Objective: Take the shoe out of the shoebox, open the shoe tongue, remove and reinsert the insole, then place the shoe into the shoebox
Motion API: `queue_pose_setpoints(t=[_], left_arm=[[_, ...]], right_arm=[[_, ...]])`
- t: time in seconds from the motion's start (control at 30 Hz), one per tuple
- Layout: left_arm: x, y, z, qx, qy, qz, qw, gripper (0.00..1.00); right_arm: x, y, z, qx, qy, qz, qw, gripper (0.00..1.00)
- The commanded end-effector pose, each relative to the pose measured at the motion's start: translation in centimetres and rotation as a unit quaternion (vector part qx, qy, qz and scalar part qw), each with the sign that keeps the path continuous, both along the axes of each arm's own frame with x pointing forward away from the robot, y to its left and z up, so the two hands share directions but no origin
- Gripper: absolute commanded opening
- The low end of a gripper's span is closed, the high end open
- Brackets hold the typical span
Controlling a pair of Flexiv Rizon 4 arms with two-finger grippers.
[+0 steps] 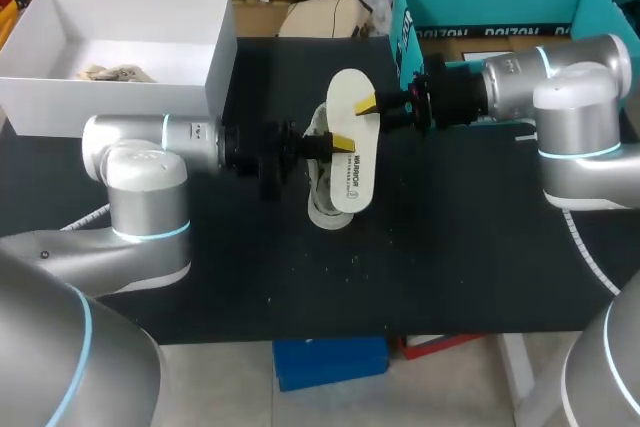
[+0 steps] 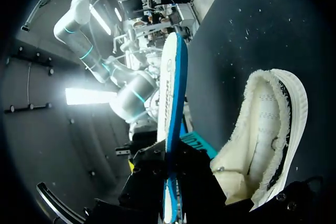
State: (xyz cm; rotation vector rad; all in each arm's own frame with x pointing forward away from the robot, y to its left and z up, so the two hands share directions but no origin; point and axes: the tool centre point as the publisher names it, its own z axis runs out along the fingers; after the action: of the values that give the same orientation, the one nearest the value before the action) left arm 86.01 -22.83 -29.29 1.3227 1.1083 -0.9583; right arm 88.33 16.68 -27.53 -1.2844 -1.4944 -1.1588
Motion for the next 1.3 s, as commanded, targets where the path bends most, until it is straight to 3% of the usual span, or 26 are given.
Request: queue_pose_setpoints(t=[0.03, 0.4, 0.5, 0.53, 1.2, 1.3], left_arm=[[-1.2, 0.7, 0.9, 0.046, 0.017, 0.015, 0.999, 0.0], [-3.5, 3.6, 0.2, 0.172, 0.065, 0.061, 0.981, 0.0], [-4.3, 4.0, 0.1, 0.224, 0.034, 0.056, 0.972, 0.0], [-4.8, 4.0, 0.2, 0.268, -0.004, 0.059, 0.962, 0.0], [-4.8, 4.0, 0.2, 0.268, -0.004, 0.059, 0.962, 0.0], [-4.9, 4.6, -0.2, 0.225, 0.04, 0.035, 0.973, 0.0]], right_arm=[[-0.4, -0.9, 1.2, -0.023, -0.003, -0.004, 1.0, 1.0], [-1.6, -4.1, 2.2, -0.126, -0.012, 0.003, 0.992, 1.0], [-2.0, -5.0, 2.5, -0.146, -0.009, 0.004, 0.989, 1.0], [-2.0, -5.0, 2.5, -0.146, -0.009, 0.004, 0.989, 1.0], [-2.1, -5.1, 2.4, -0.152, -0.01, 0.003, 0.988, 1.0], [-2.7, -5.8, 2.2, -0.179, -0.012, -0.005, 0.984, 1.0]])
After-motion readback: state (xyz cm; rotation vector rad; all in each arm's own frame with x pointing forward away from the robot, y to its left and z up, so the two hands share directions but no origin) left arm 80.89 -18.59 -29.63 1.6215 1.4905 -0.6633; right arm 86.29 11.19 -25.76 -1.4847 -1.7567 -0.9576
